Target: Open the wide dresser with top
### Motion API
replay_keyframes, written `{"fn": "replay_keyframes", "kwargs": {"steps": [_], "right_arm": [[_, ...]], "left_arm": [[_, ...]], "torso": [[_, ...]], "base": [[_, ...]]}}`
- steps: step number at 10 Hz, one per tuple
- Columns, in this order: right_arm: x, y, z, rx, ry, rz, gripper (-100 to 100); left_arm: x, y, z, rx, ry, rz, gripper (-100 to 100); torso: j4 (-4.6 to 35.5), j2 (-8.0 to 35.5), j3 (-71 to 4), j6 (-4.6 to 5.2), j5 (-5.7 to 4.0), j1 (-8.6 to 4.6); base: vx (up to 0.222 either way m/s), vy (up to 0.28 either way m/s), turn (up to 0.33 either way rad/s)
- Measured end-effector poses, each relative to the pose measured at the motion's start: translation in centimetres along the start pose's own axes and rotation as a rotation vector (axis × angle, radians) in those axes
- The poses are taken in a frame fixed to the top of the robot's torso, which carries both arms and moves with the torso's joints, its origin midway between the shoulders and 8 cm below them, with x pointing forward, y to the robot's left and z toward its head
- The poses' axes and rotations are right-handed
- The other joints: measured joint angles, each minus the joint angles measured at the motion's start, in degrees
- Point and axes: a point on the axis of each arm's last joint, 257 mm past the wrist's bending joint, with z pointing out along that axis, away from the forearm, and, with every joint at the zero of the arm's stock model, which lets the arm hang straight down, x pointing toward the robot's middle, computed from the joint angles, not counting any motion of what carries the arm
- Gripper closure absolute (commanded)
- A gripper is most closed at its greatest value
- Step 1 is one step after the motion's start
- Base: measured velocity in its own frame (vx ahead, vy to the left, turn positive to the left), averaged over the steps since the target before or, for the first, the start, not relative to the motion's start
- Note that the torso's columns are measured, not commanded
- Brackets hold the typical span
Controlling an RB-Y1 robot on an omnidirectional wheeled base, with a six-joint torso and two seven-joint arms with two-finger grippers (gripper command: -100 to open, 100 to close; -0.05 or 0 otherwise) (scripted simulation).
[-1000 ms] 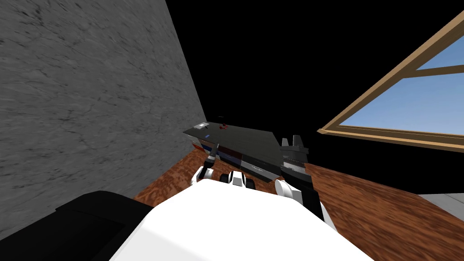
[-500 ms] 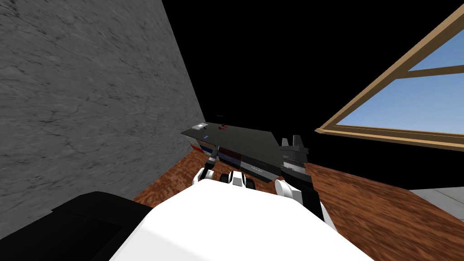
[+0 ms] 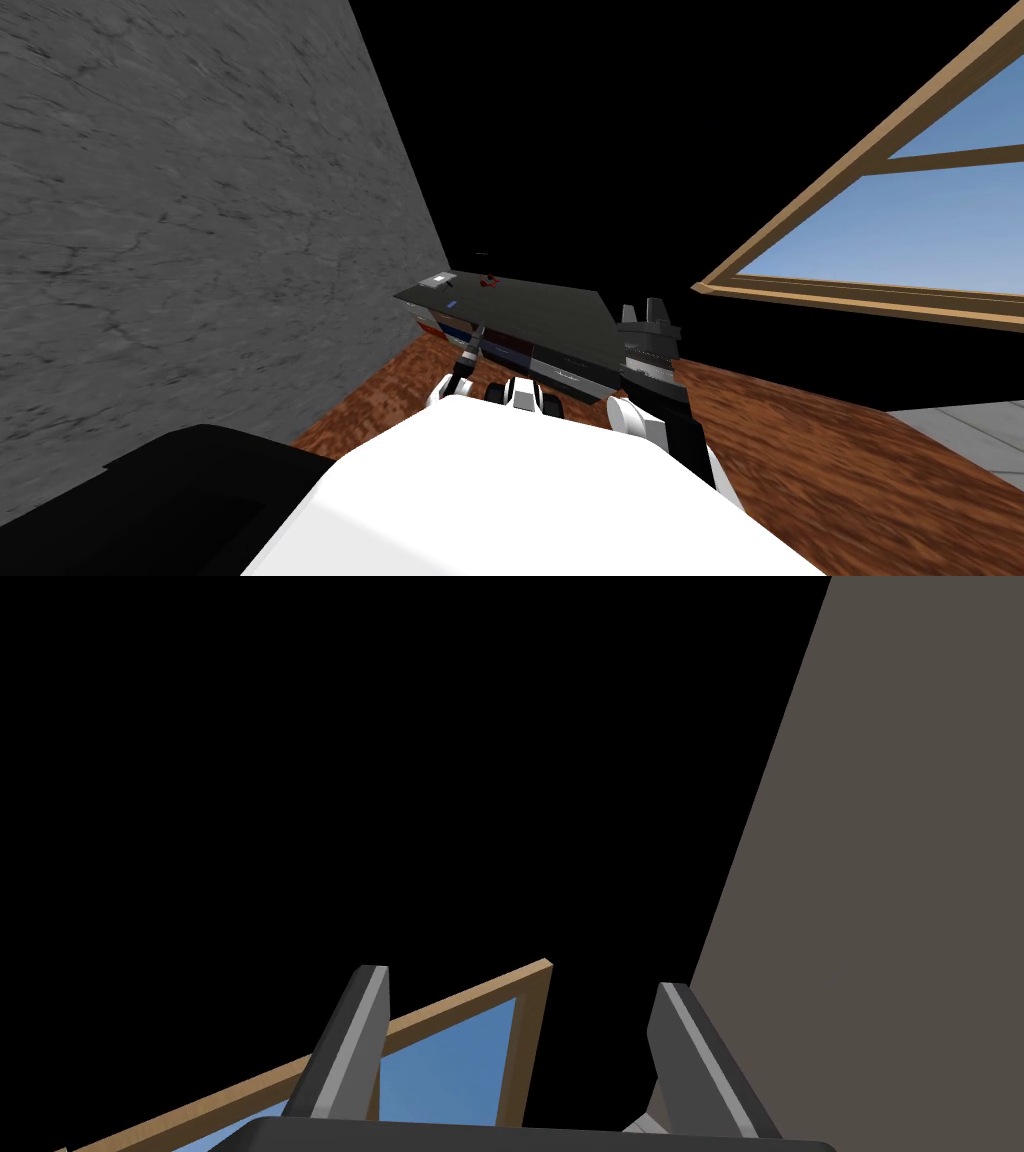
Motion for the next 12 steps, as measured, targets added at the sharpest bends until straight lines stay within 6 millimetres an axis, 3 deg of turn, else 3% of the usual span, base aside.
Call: {"fn": "replay_keyframes", "kwargs": {"steps": [12], "right_arm": [[0.0,0.0,0.0,0.000,0.000,0.000,0]], "left_arm": [[3.9,8.1,-4.1,-0.172,0.041,-0.021,-100]], "torso": [[0.00,0.00,0.00,0.01,0.00,0.00]], "base": [[0.031,0.008,-0.038]]}}
